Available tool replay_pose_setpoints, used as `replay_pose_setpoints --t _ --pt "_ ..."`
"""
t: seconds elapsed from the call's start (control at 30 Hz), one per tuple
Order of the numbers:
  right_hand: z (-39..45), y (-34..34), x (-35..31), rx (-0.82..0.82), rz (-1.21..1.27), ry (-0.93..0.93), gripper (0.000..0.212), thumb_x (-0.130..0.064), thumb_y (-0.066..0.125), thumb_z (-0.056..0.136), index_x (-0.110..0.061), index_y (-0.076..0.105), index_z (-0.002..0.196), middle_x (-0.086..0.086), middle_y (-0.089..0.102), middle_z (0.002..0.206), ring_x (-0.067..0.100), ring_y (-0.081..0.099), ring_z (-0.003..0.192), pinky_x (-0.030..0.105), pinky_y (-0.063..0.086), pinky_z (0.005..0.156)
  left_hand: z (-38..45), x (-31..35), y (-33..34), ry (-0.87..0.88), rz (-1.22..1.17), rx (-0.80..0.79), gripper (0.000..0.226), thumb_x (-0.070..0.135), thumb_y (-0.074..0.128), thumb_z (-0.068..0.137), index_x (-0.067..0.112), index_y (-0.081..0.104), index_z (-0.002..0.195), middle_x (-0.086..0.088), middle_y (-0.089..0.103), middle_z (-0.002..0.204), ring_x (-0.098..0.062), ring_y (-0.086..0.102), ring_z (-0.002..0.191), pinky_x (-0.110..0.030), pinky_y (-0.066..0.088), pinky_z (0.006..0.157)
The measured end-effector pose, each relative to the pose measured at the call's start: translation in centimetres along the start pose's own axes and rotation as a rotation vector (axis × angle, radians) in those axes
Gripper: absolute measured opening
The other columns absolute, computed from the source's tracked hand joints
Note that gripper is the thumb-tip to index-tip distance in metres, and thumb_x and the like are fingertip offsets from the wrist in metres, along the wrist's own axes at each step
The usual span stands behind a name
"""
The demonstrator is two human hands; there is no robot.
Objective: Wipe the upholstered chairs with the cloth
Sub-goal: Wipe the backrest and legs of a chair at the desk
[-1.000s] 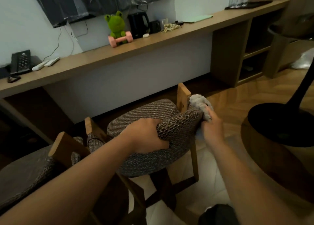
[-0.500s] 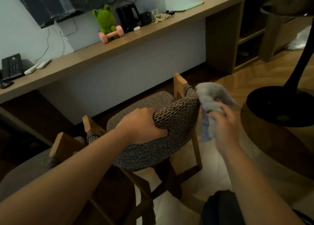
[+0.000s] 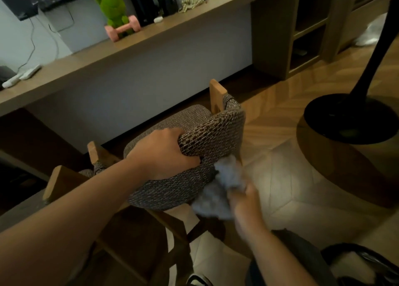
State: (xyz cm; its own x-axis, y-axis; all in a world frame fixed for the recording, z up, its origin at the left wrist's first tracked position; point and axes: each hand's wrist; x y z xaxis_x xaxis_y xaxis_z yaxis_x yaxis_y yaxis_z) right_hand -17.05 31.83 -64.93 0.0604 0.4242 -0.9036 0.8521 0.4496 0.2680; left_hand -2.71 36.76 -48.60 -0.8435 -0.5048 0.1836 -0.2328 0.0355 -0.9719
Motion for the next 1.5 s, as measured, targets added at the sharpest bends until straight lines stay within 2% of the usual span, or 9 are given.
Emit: replay_pose_setpoints --t 0.1,0.33,0.43,0.57,0.73,0.83,1.0,1.27,1.5 --pt "2.3 0.1 -4.0 0.342 0.120 -0.148 0.045 0.002 0.047 0.088 -0.017 0.052 0.129 0.001 0.063 0.111 0.009 0.062 0.100 0.036 0.051 0.094 0.0 0.0 0.1 0.012 -0.030 0.017 0.054 0.061 0.063 0.076 0.029 0.056 0.118 0.008 0.064 0.102 -0.010 0.060 0.089 -0.030 0.051 0.077" --pt "-2.5 5.0 -1.9 0.097 -0.426 -0.331 0.056 -0.002 0.050 0.090 -0.011 0.034 0.142 0.001 0.041 0.142 0.014 0.038 0.132 0.029 0.032 0.111 -0.6 -0.4 0.0 0.009 -0.411 0.163 0.060 0.077 0.032 0.082 0.032 0.058 0.112 0.008 0.066 0.092 -0.012 0.061 0.088 -0.034 0.045 0.077" --pt "-5.8 2.2 -1.0 -0.062 -0.246 -0.038 0.031 -0.002 0.049 0.093 -0.027 0.057 0.110 -0.006 0.061 0.111 0.015 0.059 0.105 0.023 0.050 0.079 -1.3 -0.7 -0.1 -0.027 -0.822 0.368 0.042 0.059 0.042 0.087 0.025 0.066 0.095 0.000 0.074 0.081 -0.018 0.069 0.080 -0.042 0.053 0.080" --pt "-7.6 0.9 -6.7 0.268 -0.095 -0.193 0.026 -0.009 0.057 0.088 -0.034 0.060 0.092 0.000 0.067 0.098 0.018 0.064 0.089 0.040 0.054 0.079 -3.5 -1.4 0.3 -0.220 -1.120 0.749 0.010 0.019 0.052 0.095 0.018 0.061 0.092 -0.002 0.074 0.082 -0.015 0.071 0.082 -0.038 0.057 0.081" --pt "-8.0 4.4 -14.9 0.186 -0.593 -0.900 0.054 0.003 0.051 0.087 -0.022 0.047 0.135 -0.011 0.048 0.129 0.007 0.044 0.121 0.021 0.036 0.097 -8.3 -5.2 2.9 -0.324 -0.396 0.463 0.039 0.051 0.035 0.097 0.020 0.059 0.092 0.001 0.061 0.086 -0.018 0.059 0.080 -0.039 0.050 0.077" --pt "-5.8 7.3 -13.1 -0.006 -1.154 -0.803 0.062 0.007 0.052 0.080 -0.022 0.049 0.135 -0.004 0.043 0.142 0.018 0.031 0.137 0.030 0.024 0.112 -11.9 -8.2 1.8 -0.359 -0.556 0.281 0.037 0.048 0.040 0.098 0.023 0.057 0.118 0.000 0.061 0.110 -0.018 0.059 0.097 -0.034 0.050 0.085" --pt "-8.4 11.6 -10.6 0.016 -1.336 -0.812 0.057 -0.002 0.050 0.086 -0.024 0.045 0.138 0.000 0.037 0.149 0.022 0.025 0.140 0.039 0.027 0.113 -18.5 -12.9 -0.4 -0.406 -0.560 0.300 0.043 0.027 0.052 0.096 0.021 0.047 0.138 -0.002 0.054 0.134 -0.016 0.054 0.117 -0.023 0.042 0.085" --pt "-10.1 14.5 -15.4 -0.352 -1.033 -0.723 0.038 0.000 0.046 0.087 -0.020 0.069 0.109 0.003 0.067 0.108 0.016 0.058 0.102 0.027 0.043 0.087 -22.0 -16.9 1.2 -0.477 -0.745 0.324 0.030 0.017 0.057 0.093 0.022 0.056 0.123 0.007 0.059 0.117 -0.010 0.054 0.113 -0.023 0.043 0.087" --pt "-7.4 16.5 -12.4 -0.672 -1.713 -0.983 0.047 -0.020 0.049 0.094 -0.039 0.043 0.137 -0.018 0.041 0.145 0.006 0.035 0.134 0.033 0.024 0.115 -15.2 -17.4 5.6 -0.613 -1.145 0.388 0.036 0.025 0.048 0.099 0.016 0.048 0.135 0.007 0.050 0.113 -0.007 0.046 0.101 -0.024 0.036 0.083"
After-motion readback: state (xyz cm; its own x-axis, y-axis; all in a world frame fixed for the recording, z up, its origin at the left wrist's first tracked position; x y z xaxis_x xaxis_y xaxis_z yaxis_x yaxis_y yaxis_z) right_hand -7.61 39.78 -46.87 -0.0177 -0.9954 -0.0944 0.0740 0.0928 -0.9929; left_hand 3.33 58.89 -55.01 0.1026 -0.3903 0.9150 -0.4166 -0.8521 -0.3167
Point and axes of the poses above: each hand's wrist, its own z-axis towards the middle knuckle, its own y-axis out of the palm, x = y × z
